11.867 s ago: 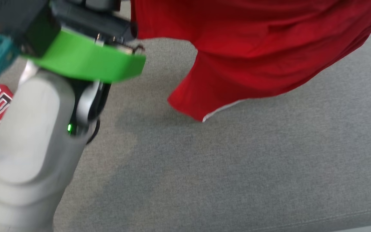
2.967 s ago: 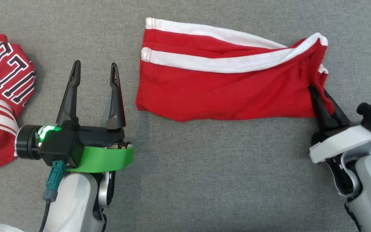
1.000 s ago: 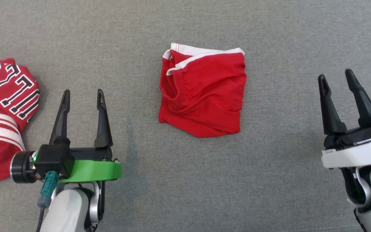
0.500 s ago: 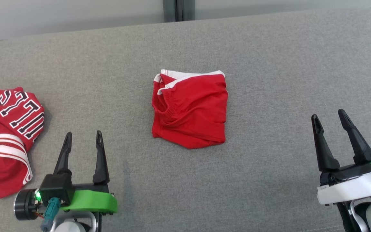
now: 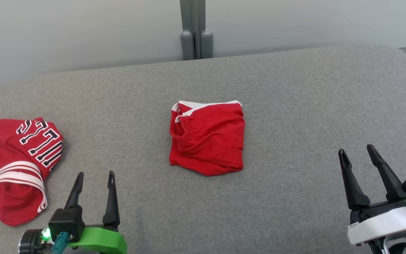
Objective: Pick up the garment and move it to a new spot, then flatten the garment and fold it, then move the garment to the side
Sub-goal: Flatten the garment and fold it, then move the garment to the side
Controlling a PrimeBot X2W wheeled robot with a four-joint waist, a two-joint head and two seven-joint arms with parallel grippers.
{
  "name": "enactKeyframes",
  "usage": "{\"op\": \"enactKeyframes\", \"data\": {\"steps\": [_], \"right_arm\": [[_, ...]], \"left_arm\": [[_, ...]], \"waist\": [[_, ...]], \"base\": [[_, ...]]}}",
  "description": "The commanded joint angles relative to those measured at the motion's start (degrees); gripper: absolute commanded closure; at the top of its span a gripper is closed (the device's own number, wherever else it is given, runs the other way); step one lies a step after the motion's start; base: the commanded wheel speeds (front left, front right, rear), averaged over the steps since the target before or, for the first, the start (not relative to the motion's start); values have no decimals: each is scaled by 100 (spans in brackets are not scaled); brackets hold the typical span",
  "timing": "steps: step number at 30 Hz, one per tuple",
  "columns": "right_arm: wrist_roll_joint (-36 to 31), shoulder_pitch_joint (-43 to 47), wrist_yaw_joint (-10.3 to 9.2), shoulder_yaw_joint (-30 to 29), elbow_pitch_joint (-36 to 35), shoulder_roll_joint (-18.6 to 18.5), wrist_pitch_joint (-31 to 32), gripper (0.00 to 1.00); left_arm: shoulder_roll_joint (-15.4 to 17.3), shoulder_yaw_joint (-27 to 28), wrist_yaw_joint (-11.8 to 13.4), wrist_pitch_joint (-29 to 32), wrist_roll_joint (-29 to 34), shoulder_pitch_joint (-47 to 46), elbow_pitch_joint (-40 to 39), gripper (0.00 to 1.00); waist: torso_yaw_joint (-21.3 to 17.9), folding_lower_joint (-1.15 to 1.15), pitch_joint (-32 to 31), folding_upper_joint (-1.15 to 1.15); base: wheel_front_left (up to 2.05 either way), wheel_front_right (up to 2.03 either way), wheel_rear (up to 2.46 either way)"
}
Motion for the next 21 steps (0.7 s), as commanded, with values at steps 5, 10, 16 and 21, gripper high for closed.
{"op": "enactKeyframes", "data": {"steps": [5, 10, 16, 21], "right_arm": [[-7, 105, 0, -41, -66, 46, 92, 0], [2, 117, 0, -65, -75, 63, 119, 0], [20, 99, 0, -94, -57, 70, 120, 0], [28, 106, 0, -177, -69, 57, 141, 0]], "left_arm": [[49, -14, -16, -41, -35, 59, 52, 0], [48, -19, -18, -72, -54, 15, 71, 0], [60, -20, -15, -107, -41, -26, 84, 0], [50, -34, -22, -147, 26, -170, 29, 0]], "waist": [[28, 0, -24, 0], [45, 0, -19, 0], [66, 0, 6, 0], [164, 0, 98, 0]], "base": [[0, 0, 0], [0, 0, 0], [0, 0, 0], [0, 0, 0]]}}
